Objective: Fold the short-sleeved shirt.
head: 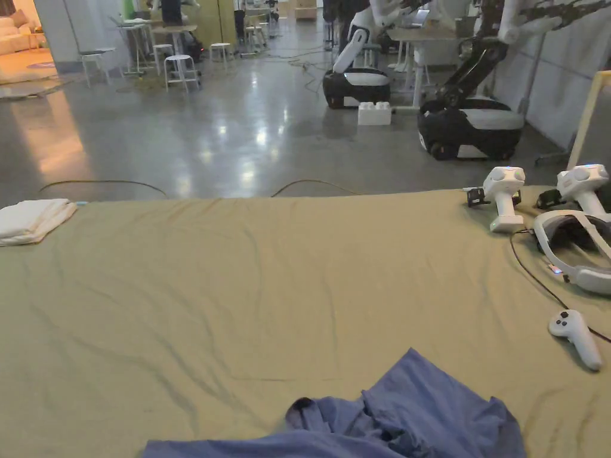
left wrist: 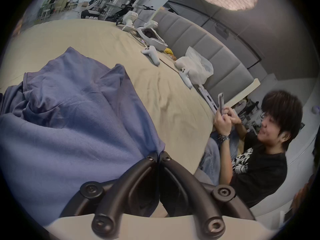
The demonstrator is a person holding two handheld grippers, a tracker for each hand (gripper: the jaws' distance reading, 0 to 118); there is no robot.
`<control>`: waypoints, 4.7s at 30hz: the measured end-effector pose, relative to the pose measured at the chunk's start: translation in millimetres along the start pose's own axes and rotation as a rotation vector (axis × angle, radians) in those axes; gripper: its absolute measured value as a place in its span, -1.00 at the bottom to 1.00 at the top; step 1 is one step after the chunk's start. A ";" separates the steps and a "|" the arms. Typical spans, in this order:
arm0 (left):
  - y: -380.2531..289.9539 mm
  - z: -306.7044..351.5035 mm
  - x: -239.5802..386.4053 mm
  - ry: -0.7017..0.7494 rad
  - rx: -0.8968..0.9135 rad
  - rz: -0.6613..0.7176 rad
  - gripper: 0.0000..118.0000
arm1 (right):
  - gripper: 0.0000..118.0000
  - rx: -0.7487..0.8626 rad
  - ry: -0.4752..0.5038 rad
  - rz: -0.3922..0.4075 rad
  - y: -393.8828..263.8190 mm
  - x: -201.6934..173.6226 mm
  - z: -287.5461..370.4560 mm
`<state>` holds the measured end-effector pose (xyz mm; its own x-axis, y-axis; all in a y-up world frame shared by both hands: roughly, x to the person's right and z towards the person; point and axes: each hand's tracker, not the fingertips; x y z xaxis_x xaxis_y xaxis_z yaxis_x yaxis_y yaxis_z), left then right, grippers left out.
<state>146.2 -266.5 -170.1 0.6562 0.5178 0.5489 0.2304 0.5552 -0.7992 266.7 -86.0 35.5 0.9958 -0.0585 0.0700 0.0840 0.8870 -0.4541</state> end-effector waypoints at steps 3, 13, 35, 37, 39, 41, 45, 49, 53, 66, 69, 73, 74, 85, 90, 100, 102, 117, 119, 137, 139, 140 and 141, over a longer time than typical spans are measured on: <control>9.6 24.1 -12.9 0.043 0.023 0.021 0.85 | -1.00 0.010 0.024 0.003 0.3 0.0 -3.3; 25.8 318.9 10.3 0.452 0.715 -0.248 0.85 | -1.00 0.234 0.182 0.042 55.1 -26.6 -26.0; -91.4 463.7 54.7 0.950 0.937 -0.175 -1.00 | -1.00 0.359 0.195 0.085 88.3 -52.6 0.3; -87.9 461.9 53.7 0.944 0.927 -0.203 -1.00 | -1.00 0.362 0.197 0.091 87.4 -52.7 0.3; -88.9 463.4 56.3 0.957 0.939 -0.207 -1.00 | -1.00 0.373 0.198 0.093 87.0 -52.9 -0.5; -87.6 464.3 56.0 0.928 0.945 -0.204 -1.00 | -1.00 0.373 0.198 0.091 87.6 -53.4 -1.0; -82.4 464.8 53.6 0.906 0.941 -0.192 -1.00 | -1.00 0.361 0.209 0.086 87.8 -55.7 -4.9; -67.9 456.3 25.5 0.877 0.801 -0.204 -1.00 | -1.00 0.331 0.219 0.097 79.0 -57.3 -11.4; -57.9 442.9 -33.0 0.729 0.710 -0.027 -0.67 | -1.00 0.281 0.218 0.082 65.1 -55.0 -16.9; -23.7 301.3 -276.9 0.637 0.165 0.466 0.48 | -1.00 0.109 0.198 0.054 35.2 -39.7 -41.8; -30.2 282.4 -303.8 0.635 0.106 0.520 0.36 | -1.00 0.061 0.149 0.095 30.4 -41.3 -43.0; -30.4 268.8 -306.5 0.763 0.092 0.454 0.05 | -1.00 0.015 0.142 0.104 21.7 -39.6 -47.3; -28.6 268.4 -301.5 0.757 0.085 0.422 -0.26 | -1.00 0.003 0.144 0.099 20.2 -39.3 -50.2; -17.5 241.6 -303.6 0.776 -0.040 0.353 -0.91 | 0.23 -0.156 0.083 0.225 64.4 -41.5 -139.2; -8.8 250.2 -313.9 0.734 -0.067 0.412 -0.91 | 0.50 -0.341 0.178 0.217 89.1 -23.7 -250.2; -9.4 254.7 -324.5 0.688 -0.074 0.451 -0.91 | 0.48 -0.698 0.121 0.316 56.1 -11.0 -450.1; -9.4 255.8 -324.0 0.683 -0.068 0.456 -0.91 | 0.47 -0.749 0.090 0.330 43.3 -13.2 -462.8; -21.9 298.7 -279.1 0.682 0.172 0.368 -0.92 | -0.95 -0.535 0.150 0.327 79.2 -21.5 -386.6; -23.1 335.0 -249.9 0.644 0.266 0.342 -0.92 | -0.95 -0.442 0.158 0.301 105.8 -10.5 -349.6; 96.5 576.0 -53.6 0.661 0.924 -0.002 -0.92 | -0.95 0.241 0.140 0.106 300.2 -1.1 -121.2; 117.3 587.3 -46.5 0.682 0.916 -0.009 -0.92 | -0.95 0.248 0.163 0.089 321.5 -4.3 -122.8; 126.8 591.5 -43.6 0.689 0.905 0.006 -0.92 | -0.95 0.249 0.163 0.077 332.3 -7.0 -123.2; 132.7 594.5 -41.1 0.696 0.913 -0.003 -0.92 | -0.95 0.255 0.162 0.076 341.4 -10.1 -122.8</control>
<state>-277.4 172.8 -153.1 0.9771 0.2015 0.0691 -0.1879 0.9681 -0.1657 289.7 161.1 -229.3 0.9934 -0.0420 -0.1070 0.0183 0.9768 -0.2134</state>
